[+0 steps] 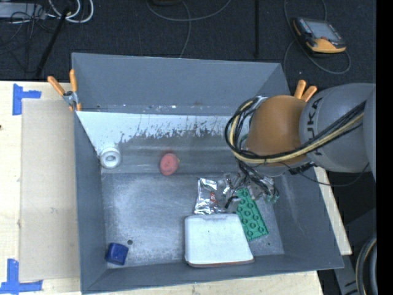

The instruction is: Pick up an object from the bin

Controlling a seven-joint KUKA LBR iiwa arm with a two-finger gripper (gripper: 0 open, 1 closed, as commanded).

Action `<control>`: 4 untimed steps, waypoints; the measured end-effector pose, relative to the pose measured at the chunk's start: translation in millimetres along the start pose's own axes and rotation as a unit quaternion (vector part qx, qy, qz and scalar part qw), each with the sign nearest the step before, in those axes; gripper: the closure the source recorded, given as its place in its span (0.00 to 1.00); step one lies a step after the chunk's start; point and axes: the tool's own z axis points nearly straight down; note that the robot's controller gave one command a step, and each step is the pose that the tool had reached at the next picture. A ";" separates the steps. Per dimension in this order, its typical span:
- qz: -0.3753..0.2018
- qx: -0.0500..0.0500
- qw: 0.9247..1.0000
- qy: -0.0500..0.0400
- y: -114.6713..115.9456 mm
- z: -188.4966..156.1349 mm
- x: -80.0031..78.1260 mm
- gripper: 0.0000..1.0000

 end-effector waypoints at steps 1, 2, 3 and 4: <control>0.011 0.000 1.000 -0.001 -9.2 11.4 -31.7 1.00; 0.012 0.000 1.000 -0.001 -9.2 10.8 -31.2 1.00; 0.017 0.000 1.000 -0.004 12.0 -80.1 -29.5 1.00; 0.013 -0.001 1.000 0.004 24.4 -86.3 95.1 1.00</control>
Offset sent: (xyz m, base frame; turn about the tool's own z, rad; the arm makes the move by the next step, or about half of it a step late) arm 0.0310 -0.0050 -0.0119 0.0250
